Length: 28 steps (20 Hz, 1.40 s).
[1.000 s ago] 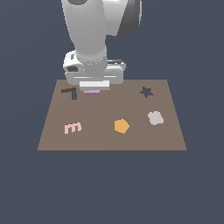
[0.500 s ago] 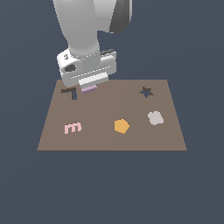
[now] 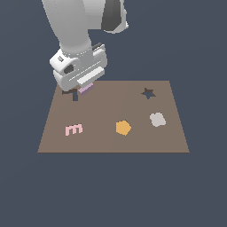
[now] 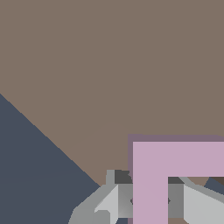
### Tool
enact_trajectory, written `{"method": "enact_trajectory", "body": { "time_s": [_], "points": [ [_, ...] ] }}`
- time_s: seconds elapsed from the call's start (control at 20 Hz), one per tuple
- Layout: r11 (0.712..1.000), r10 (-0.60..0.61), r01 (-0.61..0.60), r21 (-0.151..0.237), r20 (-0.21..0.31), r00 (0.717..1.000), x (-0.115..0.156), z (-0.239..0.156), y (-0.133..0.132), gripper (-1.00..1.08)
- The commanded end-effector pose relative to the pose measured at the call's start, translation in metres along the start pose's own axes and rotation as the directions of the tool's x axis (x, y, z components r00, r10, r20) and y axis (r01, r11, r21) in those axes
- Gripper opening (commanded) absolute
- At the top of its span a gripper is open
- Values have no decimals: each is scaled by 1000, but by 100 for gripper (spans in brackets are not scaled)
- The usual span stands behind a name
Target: Insert a designated object into the corresponding slot on a board.
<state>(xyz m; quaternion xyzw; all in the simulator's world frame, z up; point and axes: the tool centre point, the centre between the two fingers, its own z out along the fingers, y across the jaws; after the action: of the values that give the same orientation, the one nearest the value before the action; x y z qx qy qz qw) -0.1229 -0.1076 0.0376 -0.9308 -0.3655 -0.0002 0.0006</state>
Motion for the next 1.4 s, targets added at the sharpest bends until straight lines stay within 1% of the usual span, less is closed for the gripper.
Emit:
{"method": "enact_trajectory", "body": {
  "time_s": [0.0, 0.2, 0.3, 0.45, 0.6, 0.9, 1.15, 1.35],
  "points": [
    [996, -91, 91, 0, 0, 996, -6, 0, 5, -100],
    [973, -230, 230, 0, 0, 973, -14, -1, 13, -100],
    [954, -299, 299, 0, 0, 954, -17, -1, 18, -100],
    [917, -399, 399, 0, 0, 917, -22, -2, 26, -100],
    [869, -495, 495, 0, 0, 869, -25, -2, 34, -100],
    [760, -650, 650, 0, 1, 760, -30, -3, 50, -100],
    [672, -740, 740, 0, 1, 672, -30, -3, 60, -100],
    [612, -791, 791, 1, 1, 612, -30, -3, 67, -100]
  ]
}}
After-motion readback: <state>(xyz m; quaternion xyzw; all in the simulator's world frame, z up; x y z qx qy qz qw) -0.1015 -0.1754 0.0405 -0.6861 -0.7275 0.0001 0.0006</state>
